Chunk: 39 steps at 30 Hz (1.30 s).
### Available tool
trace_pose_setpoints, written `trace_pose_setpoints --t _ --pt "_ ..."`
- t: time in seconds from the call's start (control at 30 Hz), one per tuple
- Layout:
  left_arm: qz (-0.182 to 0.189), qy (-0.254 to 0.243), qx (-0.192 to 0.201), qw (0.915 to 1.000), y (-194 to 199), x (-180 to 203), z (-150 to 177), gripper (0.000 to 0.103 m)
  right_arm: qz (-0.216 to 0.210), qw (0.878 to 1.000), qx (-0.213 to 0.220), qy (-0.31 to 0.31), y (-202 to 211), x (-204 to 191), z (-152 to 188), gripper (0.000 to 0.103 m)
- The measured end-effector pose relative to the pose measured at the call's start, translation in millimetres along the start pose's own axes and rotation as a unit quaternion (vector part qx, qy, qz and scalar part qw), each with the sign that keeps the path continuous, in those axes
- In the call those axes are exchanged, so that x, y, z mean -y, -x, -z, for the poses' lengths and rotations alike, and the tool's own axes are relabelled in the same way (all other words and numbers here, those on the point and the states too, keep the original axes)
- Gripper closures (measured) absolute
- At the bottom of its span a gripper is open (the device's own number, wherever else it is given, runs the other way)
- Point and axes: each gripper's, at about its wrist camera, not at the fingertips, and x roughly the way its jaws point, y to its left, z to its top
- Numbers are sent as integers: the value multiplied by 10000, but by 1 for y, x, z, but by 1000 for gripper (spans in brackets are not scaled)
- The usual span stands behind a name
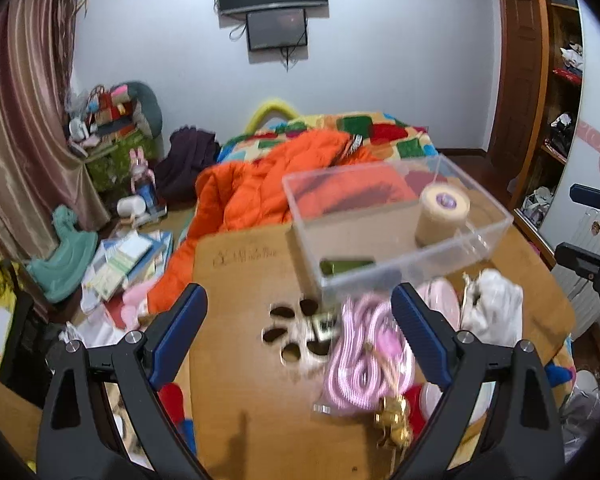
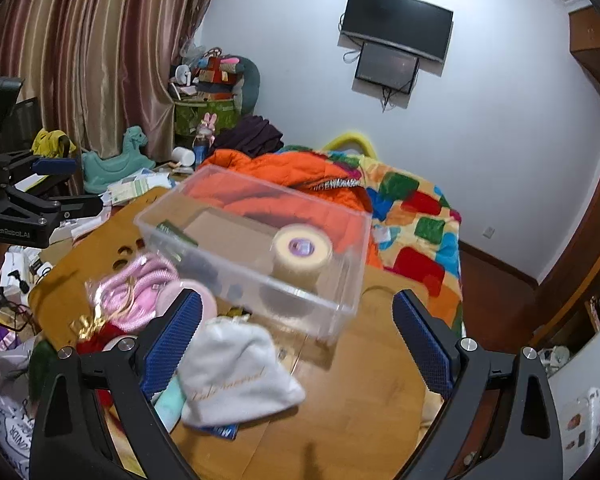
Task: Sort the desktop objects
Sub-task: 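Withdraw both tools from the box back toward the items on the table, then grasp the white round container with the right tool while the left tool grasps the gold ribbon and red pouch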
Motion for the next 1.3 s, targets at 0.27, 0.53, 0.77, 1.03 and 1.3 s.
trace_pose_setpoints --t 0.27,0.53,0.77,1.03,1.3 --pt "-49 105 -408 9991 -4 8 54 9 -158 9987 -382 -283 -13 -10 39 8" --pt "356 490 -816 9948 -8 15 93 9 -945 9923 -574 -550 -14 -33 70 9" --pt "540 513 -908 9931 -9 22 107 9 -1702 9835 -615 3 -13 -80 78 13" --pt "656 525 -934 9921 -11 23 110 9 -1688 9813 -875 288 -47 -107 78 27" --pt "832 460 -1017 9903 -19 30 107 9 -1632 9830 -805 239 -56 -105 79 41"
